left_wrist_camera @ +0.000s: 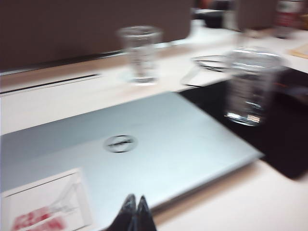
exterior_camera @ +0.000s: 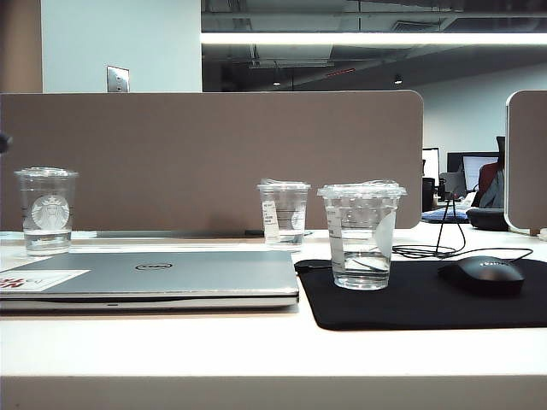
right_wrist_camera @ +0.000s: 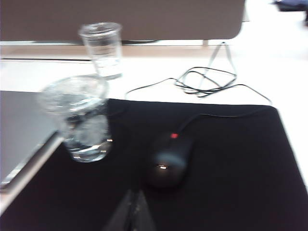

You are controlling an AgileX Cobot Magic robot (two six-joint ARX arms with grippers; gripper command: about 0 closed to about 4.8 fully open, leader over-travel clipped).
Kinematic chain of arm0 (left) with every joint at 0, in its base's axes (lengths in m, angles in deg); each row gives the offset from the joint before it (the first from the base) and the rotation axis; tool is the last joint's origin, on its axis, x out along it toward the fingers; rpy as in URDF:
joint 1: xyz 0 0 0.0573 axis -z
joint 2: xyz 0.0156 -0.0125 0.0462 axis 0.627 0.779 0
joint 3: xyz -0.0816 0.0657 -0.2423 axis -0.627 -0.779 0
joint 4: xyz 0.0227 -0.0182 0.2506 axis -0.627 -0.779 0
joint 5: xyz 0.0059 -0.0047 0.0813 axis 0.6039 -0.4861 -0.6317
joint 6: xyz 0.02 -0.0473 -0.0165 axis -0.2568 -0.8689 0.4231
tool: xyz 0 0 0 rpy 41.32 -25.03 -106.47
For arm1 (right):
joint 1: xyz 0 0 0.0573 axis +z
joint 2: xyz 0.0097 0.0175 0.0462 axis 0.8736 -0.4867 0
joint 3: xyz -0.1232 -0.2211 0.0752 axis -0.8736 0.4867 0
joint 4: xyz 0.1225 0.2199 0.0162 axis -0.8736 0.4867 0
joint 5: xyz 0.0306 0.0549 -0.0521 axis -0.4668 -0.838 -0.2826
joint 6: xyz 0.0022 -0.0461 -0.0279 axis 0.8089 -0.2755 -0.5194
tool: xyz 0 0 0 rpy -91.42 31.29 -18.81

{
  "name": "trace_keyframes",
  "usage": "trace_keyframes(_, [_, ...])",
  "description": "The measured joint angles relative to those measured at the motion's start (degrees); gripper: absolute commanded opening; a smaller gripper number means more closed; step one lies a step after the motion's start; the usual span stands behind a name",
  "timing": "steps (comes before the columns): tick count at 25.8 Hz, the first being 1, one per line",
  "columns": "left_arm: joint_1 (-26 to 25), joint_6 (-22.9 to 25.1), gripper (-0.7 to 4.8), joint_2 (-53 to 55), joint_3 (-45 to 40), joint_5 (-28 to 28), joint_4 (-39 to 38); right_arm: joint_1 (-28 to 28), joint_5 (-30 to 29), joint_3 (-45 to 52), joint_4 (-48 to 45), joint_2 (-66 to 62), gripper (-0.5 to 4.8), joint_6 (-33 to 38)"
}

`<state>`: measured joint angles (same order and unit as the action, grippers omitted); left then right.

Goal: Pick up the coffee cup on the middle and place it on the right side of the laptop.

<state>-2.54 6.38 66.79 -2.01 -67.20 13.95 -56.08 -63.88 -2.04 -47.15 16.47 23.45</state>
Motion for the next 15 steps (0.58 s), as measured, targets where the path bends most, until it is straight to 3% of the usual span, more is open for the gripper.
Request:
trace_keyframes(3, [-7.6, -0.7, -0.06, 0.0, -0.8, -0.3, 0.3, 0.0, 2.6, 4.2, -4.2, 0.0, -0.05, -1.8])
trace_keyframes(4, [-11.6, 0.2, -0.06, 0.0, -0.8, 2.0, 0.8, 0.0, 3.0, 6.2, -6.5, 0.0, -0.05, -2.4])
trace_keyframes(10, [-24.1, 0.8, -0.06, 0.0, -0.8, 9.9, 0.9, 0.0, 5.0, 8.1, -9.2, 0.0, -0.04, -3.9])
trace_keyframes(15, [-28.6, 0.1, -0.05, 0.0, -0.8, 10.5, 2.0, 0.0, 7.9, 8.1, -9.4, 0.0, -0.04, -6.0])
